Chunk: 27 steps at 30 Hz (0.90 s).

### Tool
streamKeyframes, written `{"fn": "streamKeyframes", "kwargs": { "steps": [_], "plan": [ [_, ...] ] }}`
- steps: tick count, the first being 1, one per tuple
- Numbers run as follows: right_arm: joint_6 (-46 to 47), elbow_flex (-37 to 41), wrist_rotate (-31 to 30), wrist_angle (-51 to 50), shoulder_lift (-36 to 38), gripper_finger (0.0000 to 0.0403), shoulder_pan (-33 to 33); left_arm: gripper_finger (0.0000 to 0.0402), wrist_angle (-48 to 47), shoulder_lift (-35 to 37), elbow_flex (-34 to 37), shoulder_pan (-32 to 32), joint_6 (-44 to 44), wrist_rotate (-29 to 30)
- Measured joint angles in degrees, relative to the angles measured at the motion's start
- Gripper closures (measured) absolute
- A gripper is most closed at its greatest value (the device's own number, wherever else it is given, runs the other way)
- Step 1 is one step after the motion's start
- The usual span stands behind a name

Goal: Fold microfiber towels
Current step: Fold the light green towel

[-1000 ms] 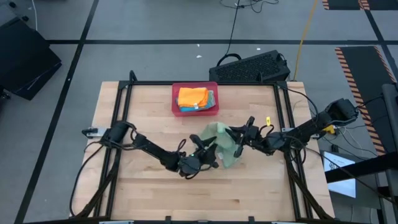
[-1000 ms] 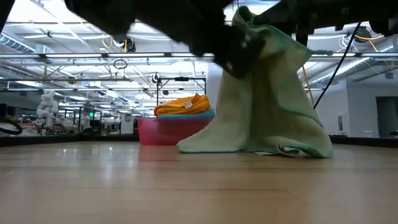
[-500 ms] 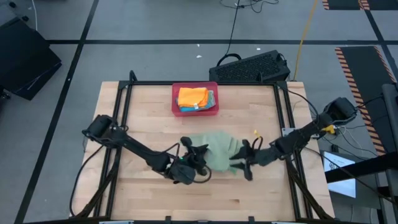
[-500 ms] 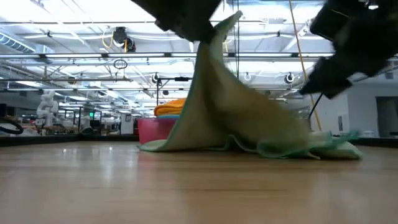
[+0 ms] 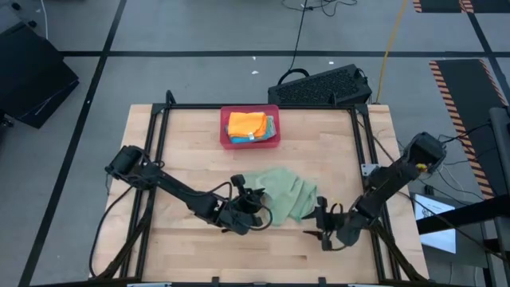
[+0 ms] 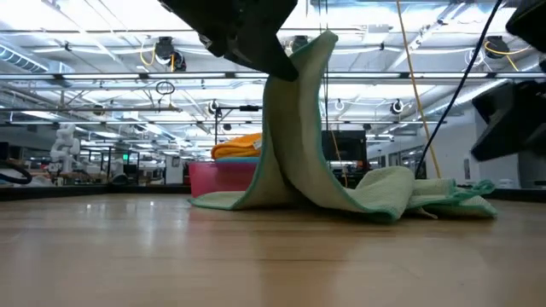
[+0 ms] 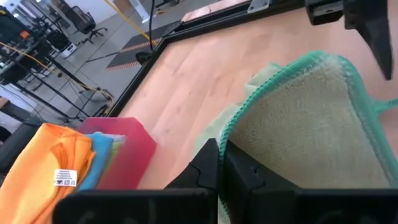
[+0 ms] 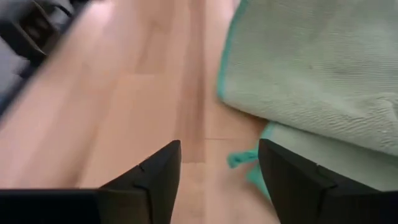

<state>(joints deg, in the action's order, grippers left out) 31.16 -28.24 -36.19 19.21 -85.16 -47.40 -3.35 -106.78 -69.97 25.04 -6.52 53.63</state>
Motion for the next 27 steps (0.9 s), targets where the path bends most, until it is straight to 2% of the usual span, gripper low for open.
{"fn": "streamKeyframes", "kwargs": {
  "steps": [13, 16, 18, 20, 22, 27],
  "plan": [
    [-8.76, -1.5, -1.44, 3.89, -10.65, 0.0233, 5.81, 0.0397, -4.0, 0.0, 0.0, -0.63, -1.81, 0.52],
    [-8.26, -1.49, -1.27, 4.7, -12.49, 0.0266, 7.32, 0.0393, -4.15, 0.0, 0.01, -0.78, -1.59, 0.67],
    [-8.29, -1.5, -1.22, 4.97, -12.9, 0.0309, 8.02, 0.039, -4.49, 0.0, 0.0, -0.76, -1.56, 0.7],
    [-9.06, -1.49, -1.08, 4.75, -12.56, 0.0362, 8.2, 0.0393, -4.7, 0.0, 0.02, -0.74, -0.95, 0.7],
    [-10.51, -1.43, 0.14, 4.33, -10.82, 0.0391, 8.25, 0.0397, -4.69, 0.26, 0.02, -0.74, 0.5, 0.86],
    [-10.85, -1.43, 0.55, -0.22, -0.49, 0.0391, 9.14, 0.039, -5.06, 4.54, 0.11, -1.02, 3.64, 1.94]
  ]
}}
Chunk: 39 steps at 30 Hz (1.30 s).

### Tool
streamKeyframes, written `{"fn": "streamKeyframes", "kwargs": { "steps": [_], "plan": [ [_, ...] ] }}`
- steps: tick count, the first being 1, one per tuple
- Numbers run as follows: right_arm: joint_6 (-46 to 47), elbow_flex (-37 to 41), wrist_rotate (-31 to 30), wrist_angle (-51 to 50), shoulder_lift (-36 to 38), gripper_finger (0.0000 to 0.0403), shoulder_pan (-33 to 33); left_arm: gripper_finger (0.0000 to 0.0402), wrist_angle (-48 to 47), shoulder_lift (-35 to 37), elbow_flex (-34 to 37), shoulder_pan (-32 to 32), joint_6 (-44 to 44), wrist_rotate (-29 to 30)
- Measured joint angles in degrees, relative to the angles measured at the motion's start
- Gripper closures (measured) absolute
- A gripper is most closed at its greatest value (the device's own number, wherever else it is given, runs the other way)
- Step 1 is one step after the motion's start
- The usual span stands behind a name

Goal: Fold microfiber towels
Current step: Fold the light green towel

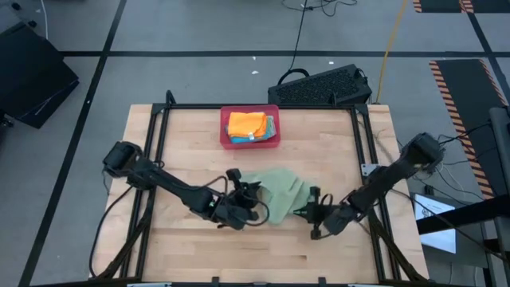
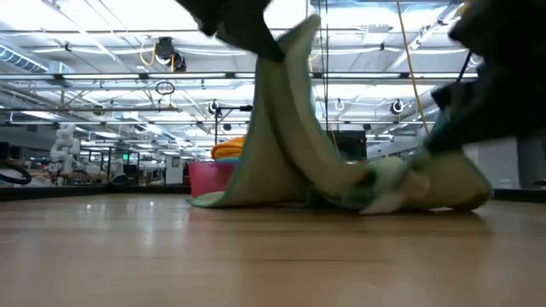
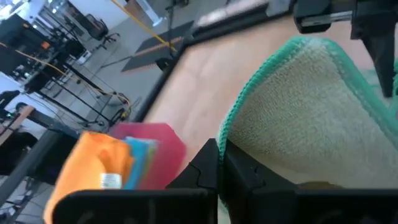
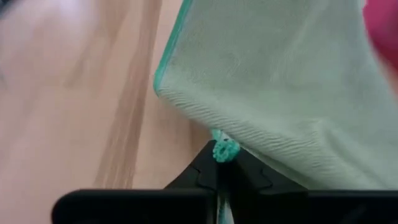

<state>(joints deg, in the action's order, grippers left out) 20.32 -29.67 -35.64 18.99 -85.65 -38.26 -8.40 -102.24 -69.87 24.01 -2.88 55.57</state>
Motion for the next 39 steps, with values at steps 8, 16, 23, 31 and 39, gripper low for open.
{"fn": "streamKeyframes", "kwargs": {
  "steps": [8, 16, 23, 31, 39],
  "plan": [
    [-3.28, 0.02, -1.32, -15.64, 25.5, 0.0397, 2.3, 0.0391, -7.14, 10.33, -0.03, -1.31, 1.45, 1.09],
    [-6.21, 0.07, 7.39, -21.47, 45.07, 0.0397, 5.6, 0.0395, -16.82, 18.58, -0.09, -2.7, -8.02, 0.36],
    [-6.57, 0.09, 11.89, -21.94, 48.15, 0.04, 5.93, 0.0397, -17.36, 20.97, -0.09, 1.04, -11.43, -2.28],
    [-8.45, 0.11, 11.41, -22.63, 46.84, 0.0385, 6.56, 0.0382, -19.39, 21.12, -0.09, 2.94, -13.53, -6.91],
    [-10.04, 0.11, 11.47, -22.73, 44.17, 0.0397, 6.58, 0.0386, -21.94, 15.26, -0.09, 3.12, -14.28, -14.75]
  ]
}}
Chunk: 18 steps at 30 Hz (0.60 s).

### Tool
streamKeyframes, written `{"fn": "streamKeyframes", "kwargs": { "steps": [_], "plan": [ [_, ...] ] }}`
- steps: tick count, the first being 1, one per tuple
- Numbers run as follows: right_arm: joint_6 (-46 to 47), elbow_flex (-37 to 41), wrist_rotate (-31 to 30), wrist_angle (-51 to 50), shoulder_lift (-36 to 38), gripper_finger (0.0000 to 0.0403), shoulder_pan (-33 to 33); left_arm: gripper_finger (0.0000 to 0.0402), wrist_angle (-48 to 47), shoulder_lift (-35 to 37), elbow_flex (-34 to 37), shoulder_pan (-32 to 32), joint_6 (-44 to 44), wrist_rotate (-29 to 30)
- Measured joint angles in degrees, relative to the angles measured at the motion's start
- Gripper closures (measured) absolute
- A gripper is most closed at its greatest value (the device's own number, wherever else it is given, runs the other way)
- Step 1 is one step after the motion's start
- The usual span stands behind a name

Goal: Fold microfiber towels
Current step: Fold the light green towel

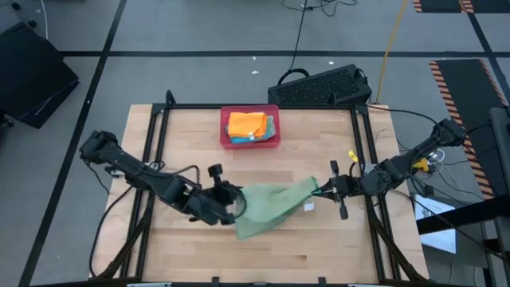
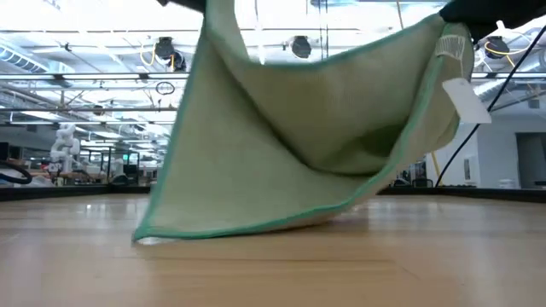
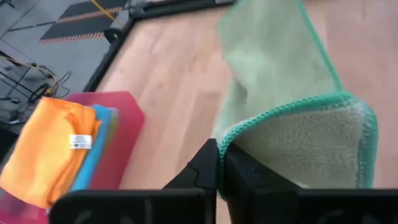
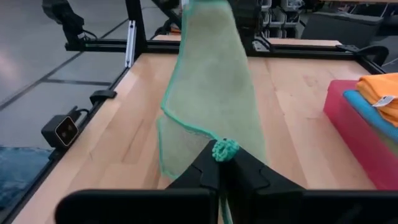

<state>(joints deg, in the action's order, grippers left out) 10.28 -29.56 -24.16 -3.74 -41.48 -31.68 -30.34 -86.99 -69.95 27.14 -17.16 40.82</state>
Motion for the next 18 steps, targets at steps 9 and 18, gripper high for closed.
{"fn": "streamKeyframes", "kwargs": {
  "steps": [9, 18],
  "plan": [
    [0.14, 0.0, 0.2, 0.01, -1.63, 0.0399, 0.0, 0.0258, 0.48, -13.09, 0.0, 0.46, 4.66, 0.24],
    [1.01, 0.0, 0.21, -0.17, -1.63, 0.04, 0.97, 0.0252, -1.37, -21.94, 0.04, 0.7, 16.06, 4.98]
  ]
}}
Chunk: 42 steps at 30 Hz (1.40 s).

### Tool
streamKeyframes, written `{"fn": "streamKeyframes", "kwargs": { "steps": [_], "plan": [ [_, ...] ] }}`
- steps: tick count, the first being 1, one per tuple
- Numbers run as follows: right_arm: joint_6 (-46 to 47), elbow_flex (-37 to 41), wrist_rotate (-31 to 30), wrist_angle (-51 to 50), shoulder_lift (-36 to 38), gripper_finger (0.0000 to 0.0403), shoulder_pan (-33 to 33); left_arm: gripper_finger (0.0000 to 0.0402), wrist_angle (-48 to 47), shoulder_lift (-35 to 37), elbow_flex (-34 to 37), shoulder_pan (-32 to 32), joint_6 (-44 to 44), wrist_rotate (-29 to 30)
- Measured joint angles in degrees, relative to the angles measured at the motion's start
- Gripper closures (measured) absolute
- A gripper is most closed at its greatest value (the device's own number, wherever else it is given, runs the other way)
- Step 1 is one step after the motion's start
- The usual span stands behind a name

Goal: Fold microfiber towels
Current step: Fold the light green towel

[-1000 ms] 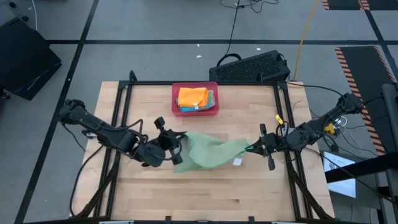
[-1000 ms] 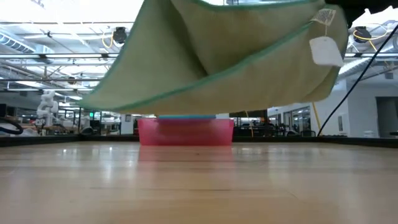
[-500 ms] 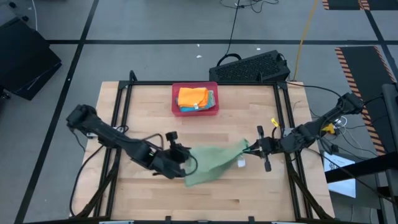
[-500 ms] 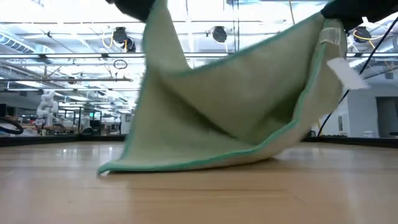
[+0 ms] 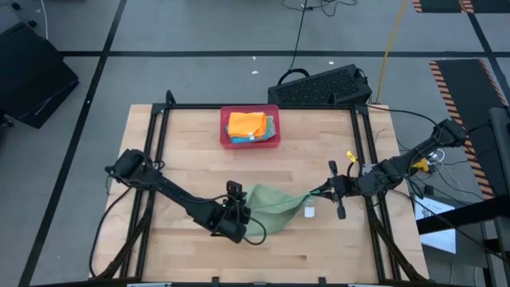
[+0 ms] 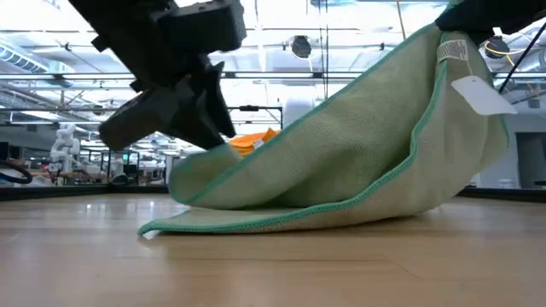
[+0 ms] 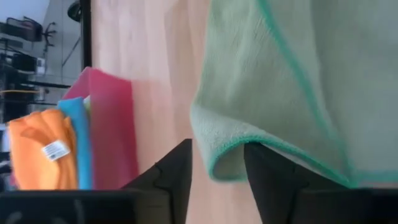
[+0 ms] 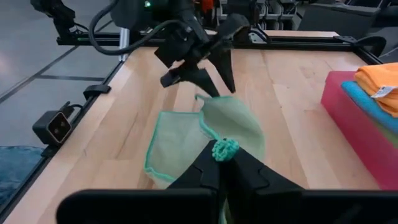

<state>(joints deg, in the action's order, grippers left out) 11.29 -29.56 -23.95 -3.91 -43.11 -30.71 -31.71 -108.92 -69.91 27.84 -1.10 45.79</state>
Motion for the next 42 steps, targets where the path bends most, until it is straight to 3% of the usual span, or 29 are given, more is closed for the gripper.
{"fn": "streamKeyframes", "kwargs": {
  "steps": [7, 13, 17, 20, 24, 27, 35, 39, 42],
  "plan": [
    [0.05, 0.0, 0.03, -1.08, 0.0, 0.04, 1.1, 0.0303, -12.64, 5.85, -0.03, 1.98, -5.22, -1.05],
    [0.21, 0.0, 0.05, -1.11, 0.02, 0.0399, 1.15, 0.0295, -20.79, 8.55, 0.45, 6.86, -7.64, -5.1],
    [0.22, 0.0, 0.05, -1.09, 0.0, 0.0399, 1.15, 0.025, -16.69, 7.73, 5.3, 9.84, -4.99, -5.17],
    [0.41, 0.0, 0.08, -1.11, 0.0, 0.0399, 1.15, 0.0216, -8.5, 7.74, 10.92, 10.48, -3.39, -3.48],
    [0.81, 0.0, 0.12, -1.11, 0.0, 0.0399, 1.13, 0.0206, 4.03, 7.71, 17.47, 8.17, 0.29, -3.68],
    [1.51, 0.0, 0.14, -1.11, 0.0, 0.0399, 1.13, 0.0222, 11.79, 7.74, 20.9, 4.84, 2.79, -7.76],
    [1.7, 0.0, 0.14, -1.11, 0.0, 0.0399, 1.11, 0.0308, 14.56, 8.15, 23.1, -1.82, 8.16, -17.58],
    [1.67, 0.0, 0.14, -1.13, 0.0, 0.0399, 1.11, 0.0378, 15.35, 8.04, 23.13, -2.66, 8.91, -19.04],
    [1.6, 0.0, 0.23, -1.13, 0.0, 0.0399, 1.11, 0.0392, 15.22, 8.04, 23.11, -2.73, 7.9, -19.03]
  ]
}}
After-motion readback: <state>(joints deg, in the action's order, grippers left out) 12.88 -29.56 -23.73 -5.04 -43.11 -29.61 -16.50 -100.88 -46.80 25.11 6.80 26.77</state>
